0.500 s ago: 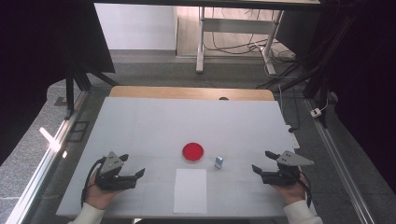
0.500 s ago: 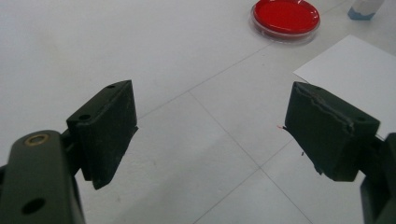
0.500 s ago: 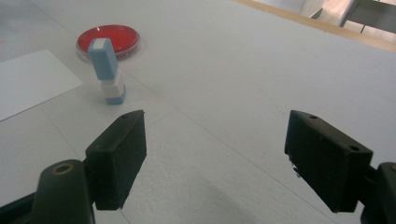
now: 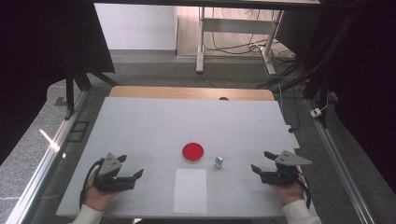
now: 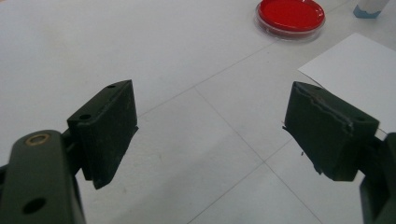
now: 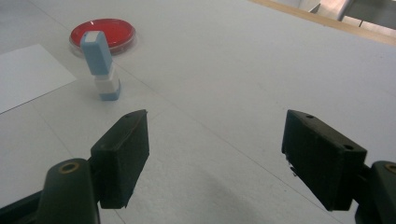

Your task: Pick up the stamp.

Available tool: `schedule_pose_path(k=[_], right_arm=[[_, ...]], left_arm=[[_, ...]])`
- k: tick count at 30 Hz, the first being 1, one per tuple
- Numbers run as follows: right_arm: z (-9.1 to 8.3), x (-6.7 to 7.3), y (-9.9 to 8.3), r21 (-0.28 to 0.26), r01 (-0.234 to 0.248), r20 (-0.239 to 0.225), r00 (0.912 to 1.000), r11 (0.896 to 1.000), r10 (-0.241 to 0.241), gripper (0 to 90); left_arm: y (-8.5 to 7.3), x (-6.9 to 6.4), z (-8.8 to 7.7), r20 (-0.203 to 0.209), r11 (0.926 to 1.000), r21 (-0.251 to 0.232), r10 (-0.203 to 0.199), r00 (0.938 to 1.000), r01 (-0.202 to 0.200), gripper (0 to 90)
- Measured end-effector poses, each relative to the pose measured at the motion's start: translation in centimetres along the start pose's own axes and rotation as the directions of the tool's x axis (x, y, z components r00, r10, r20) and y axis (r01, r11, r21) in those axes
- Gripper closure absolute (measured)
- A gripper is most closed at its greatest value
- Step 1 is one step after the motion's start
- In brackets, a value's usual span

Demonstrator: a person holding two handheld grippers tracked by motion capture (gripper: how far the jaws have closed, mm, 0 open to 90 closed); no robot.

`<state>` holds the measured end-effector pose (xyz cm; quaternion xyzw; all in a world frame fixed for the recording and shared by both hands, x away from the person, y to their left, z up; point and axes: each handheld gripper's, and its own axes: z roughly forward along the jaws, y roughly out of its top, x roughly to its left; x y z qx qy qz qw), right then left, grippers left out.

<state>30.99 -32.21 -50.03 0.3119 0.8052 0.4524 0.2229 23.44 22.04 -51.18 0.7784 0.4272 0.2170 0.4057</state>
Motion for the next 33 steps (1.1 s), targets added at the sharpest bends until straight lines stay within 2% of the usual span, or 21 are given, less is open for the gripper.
schedule_pose_path(k=[13, 25, 30, 33], right_arm=[[0.0, 0.1, 0.3, -0.015, 0.001, -0.006, 1.0000, 1.000, -0.001, 24.5], [0.0, 0.4, 2.0, -0.022, 0.010, -0.029, 0.9995, 1.000, -0.011, 25.4], [0.4, 0.8, 2.6, -0.025, 0.013, -0.043, 0.9990, 1.000, -0.014, 25.4], [0.5, 1.0, 2.9, -0.020, 0.014, -0.054, 0.9984, 1.000, -0.015, 25.4]], left_arm=[[0.0, -0.2, 0.1, -0.006, 0.9998, -0.006, 0.018, 0.9998, -0.018, 17.8], [0.0, 0.1, 0.6, -0.001, 0.9999, 0.010, 0.011, 0.9999, -0.011, 17.7], [0.0, 0.2, 0.6, -0.021, 1.0000, -0.005, 0.004, 0.9998, -0.004, 18.0], [0.1, 0.3, 0.7, -0.010, 1.0000, -0.001, -0.004, 0.9999, 0.004, 17.9]])
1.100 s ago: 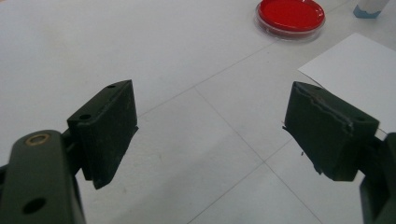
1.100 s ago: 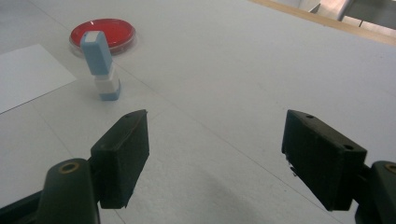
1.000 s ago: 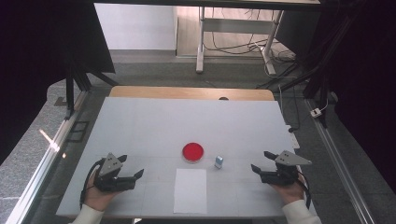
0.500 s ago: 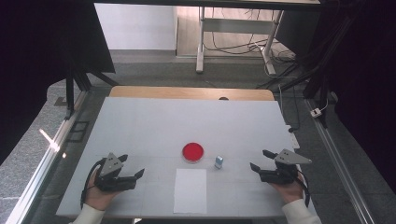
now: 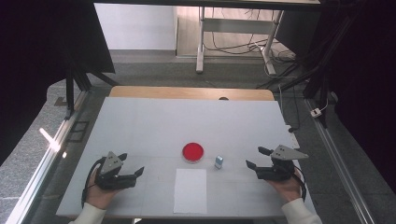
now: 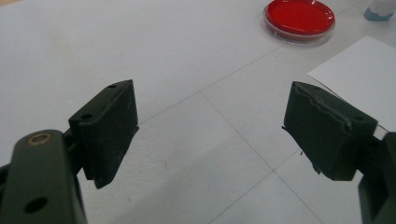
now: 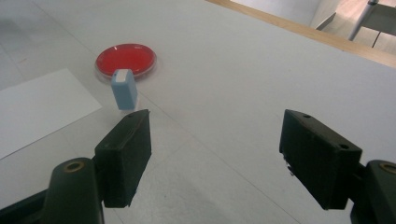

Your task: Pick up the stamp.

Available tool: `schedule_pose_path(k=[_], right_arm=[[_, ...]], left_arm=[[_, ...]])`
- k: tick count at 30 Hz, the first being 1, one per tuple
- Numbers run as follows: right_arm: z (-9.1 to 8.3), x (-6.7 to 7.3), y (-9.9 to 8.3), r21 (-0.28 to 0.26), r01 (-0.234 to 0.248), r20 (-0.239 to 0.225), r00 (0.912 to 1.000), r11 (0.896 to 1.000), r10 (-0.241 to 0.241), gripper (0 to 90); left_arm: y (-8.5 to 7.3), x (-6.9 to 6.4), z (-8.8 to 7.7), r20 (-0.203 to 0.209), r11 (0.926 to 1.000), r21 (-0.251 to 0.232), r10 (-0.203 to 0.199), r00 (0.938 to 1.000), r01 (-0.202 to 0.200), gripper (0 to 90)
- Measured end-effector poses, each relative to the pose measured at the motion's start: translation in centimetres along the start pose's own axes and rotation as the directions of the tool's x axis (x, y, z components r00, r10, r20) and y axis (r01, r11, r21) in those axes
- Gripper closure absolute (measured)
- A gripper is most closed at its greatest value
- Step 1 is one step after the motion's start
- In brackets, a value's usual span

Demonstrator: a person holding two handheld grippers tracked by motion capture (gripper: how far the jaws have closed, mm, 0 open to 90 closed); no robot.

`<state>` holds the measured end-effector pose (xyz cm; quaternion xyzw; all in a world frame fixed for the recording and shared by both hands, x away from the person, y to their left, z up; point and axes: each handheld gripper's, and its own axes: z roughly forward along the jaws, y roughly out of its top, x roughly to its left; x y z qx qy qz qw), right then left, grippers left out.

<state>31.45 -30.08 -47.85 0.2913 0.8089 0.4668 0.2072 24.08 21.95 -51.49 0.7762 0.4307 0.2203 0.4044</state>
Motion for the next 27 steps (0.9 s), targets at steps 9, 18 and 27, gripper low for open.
schedule_pose_path(k=[9, 18, 27], right_arm=[[0.4, 0.5, 0.9, -0.008, -0.004, -0.032, 0.9995, 1.000, 0.003, 25.4], [0.9, 1.4, 1.9, -0.020, 0.005, -0.062, 0.9980, 1.000, -0.006, 25.4], [2.0, 2.1, 2.8, -0.013, 0.019, -0.083, 0.9964, 1.000, -0.020, 25.4]], left_arm=[[-0.1, 0.0, 0.0, -0.001, 1.0000, 0.007, 0.000, 1.0000, 0.000, 17.9], [-0.1, 0.1, 0.2, -0.004, 0.9999, 0.015, -0.003, 1.0000, 0.003, 17.8], [-0.2, 0.2, 0.3, -0.006, 0.9998, 0.021, -0.002, 1.0000, 0.002, 17.9]])
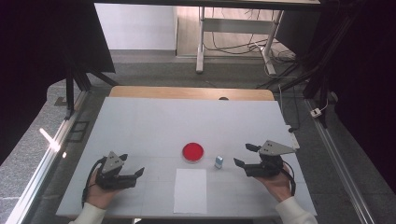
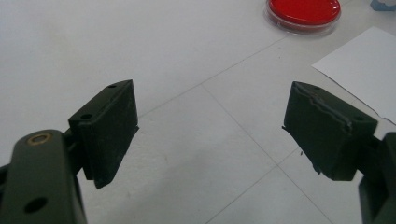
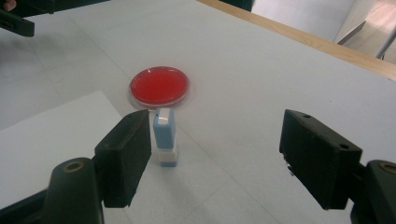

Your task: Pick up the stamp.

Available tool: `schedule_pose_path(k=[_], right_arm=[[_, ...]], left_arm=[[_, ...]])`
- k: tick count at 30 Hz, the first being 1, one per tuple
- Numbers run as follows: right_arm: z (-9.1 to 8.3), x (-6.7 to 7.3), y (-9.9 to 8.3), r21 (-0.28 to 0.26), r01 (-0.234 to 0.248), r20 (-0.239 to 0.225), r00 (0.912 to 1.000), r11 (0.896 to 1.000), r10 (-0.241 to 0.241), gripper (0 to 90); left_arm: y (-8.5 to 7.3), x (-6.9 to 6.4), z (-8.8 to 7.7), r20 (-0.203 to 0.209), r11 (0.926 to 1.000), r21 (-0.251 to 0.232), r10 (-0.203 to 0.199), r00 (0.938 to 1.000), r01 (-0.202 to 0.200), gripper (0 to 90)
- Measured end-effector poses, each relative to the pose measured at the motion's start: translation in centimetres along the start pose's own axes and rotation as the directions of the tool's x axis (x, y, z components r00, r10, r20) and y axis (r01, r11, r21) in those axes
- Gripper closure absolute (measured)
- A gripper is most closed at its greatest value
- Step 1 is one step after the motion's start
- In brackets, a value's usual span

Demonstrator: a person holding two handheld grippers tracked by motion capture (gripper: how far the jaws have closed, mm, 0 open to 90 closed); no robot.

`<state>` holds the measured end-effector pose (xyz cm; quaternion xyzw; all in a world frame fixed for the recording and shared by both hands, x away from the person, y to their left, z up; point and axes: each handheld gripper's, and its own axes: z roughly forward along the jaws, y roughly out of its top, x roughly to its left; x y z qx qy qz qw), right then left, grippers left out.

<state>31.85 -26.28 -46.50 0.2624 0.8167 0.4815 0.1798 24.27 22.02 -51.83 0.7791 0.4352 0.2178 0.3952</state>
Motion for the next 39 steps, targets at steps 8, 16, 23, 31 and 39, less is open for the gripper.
schedule_pose_path(k=[8, 16, 23, 31, 39], right_arm=[[0.5, 0.4, 1.4, 0.008, 0.021, -0.019, 0.9996, 1.000, -0.021, 25.4], [2.4, 0.9, 3.5, 0.005, 0.021, -0.043, 0.9989, 1.000, -0.021, 26.8], [4.5, 1.5, 3.5, 0.033, 0.004, -0.097, 0.9952, 0.999, -0.001, 27.6], [4.9, 2.1, 2.1, 0.103, 0.030, -0.107, 0.9941, 0.994, -0.019, 29.5], [5.6, 1.9, 1.4, 0.142, 0.021, -0.107, 0.9943, 0.990, -0.006, 32.7]], left_arm=[[0.1, 0.0, 0.1, -0.003, 0.9999, 0.004, -0.011, 0.9999, 0.011, 18.1], [0.0, 0.0, 0.2, 0.000, 1.0000, 0.007, -0.006, 1.0000, 0.006, 18.5], [-0.1, 0.0, 0.2, -0.002, 1.0000, 0.007, -0.004, 1.0000, 0.004, 18.7], [0.0, -0.1, 0.2, -0.002, 0.9999, 0.013, -0.001, 1.0000, 0.001, 18.8], [-0.1, -0.2, 0.2, -0.002, 0.9999, 0.015, 0.006, 1.0000, -0.006, 18.7]])
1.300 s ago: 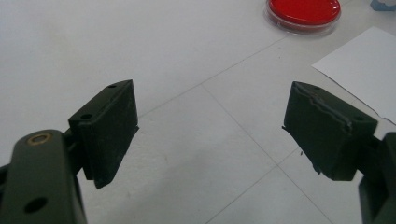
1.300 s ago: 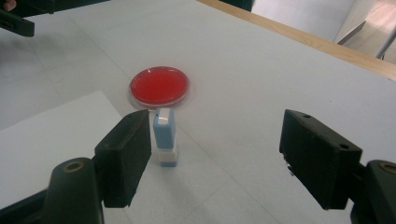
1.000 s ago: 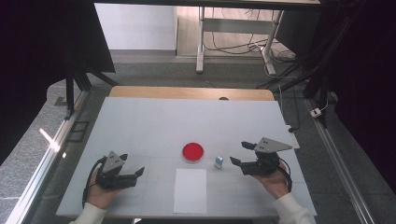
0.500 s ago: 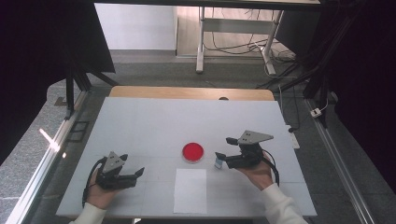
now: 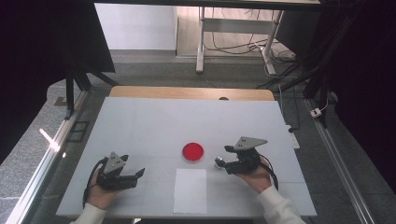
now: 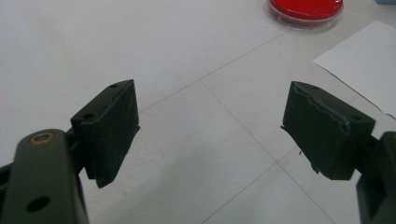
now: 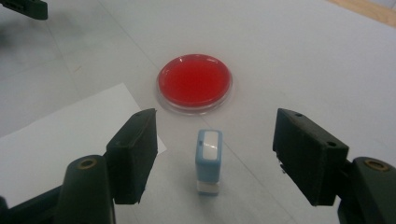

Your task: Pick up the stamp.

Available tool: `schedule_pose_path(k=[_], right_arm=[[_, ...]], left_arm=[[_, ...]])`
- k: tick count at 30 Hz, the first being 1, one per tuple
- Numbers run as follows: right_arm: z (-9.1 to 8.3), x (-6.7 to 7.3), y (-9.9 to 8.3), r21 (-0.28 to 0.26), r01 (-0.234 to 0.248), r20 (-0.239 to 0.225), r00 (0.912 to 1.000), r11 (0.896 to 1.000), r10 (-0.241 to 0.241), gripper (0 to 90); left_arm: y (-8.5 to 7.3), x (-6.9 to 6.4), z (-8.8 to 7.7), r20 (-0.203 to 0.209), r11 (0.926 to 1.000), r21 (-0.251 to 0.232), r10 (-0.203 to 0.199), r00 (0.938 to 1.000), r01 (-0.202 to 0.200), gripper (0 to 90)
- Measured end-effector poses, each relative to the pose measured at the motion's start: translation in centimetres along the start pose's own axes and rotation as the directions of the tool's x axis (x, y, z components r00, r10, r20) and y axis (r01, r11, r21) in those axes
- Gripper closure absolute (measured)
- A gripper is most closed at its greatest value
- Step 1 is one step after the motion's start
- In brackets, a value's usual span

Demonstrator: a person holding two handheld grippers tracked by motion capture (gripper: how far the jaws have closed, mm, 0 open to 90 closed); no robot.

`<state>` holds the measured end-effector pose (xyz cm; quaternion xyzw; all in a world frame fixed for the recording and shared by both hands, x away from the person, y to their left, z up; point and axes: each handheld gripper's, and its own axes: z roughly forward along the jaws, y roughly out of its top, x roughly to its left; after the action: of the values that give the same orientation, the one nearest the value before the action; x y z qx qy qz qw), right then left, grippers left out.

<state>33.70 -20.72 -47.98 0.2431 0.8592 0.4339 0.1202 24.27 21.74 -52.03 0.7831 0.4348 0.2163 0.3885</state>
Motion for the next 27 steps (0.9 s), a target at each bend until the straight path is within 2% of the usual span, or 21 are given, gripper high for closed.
schedule_pose_path(k=[4, 11, 18, 27], right_arm=[[0.4, 0.1, -0.3, 0.029, 0.013, 0.001, 0.9999, 0.999, -0.013, 35.0], [1.0, 0.3, -0.6, 0.047, 0.023, 0.003, 0.9997, 0.999, -0.023, 41.4], [1.1, 0.3, -0.8, 0.039, 0.025, 0.023, 0.9994, 0.999, -0.025, 50.2], [1.6, 0.4, -1.1, 0.052, 0.025, 0.026, 0.9993, 0.998, -0.027, 58.5]], left_arm=[[-0.1, 0.0, 0.1, -0.001, 1.0000, 0.004, 0.001, 1.0000, -0.001, 18.7], [-0.1, 0.0, 0.1, 0.002, 1.0000, 0.007, 0.002, 1.0000, -0.002, 18.7], [-0.2, 0.1, 0.2, 0.004, 0.9999, 0.012, -0.002, 1.0000, 0.002, 18.6], [-0.2, 0.1, 0.2, 0.004, 0.9999, 0.013, -0.003, 1.0000, 0.003, 18.6]])
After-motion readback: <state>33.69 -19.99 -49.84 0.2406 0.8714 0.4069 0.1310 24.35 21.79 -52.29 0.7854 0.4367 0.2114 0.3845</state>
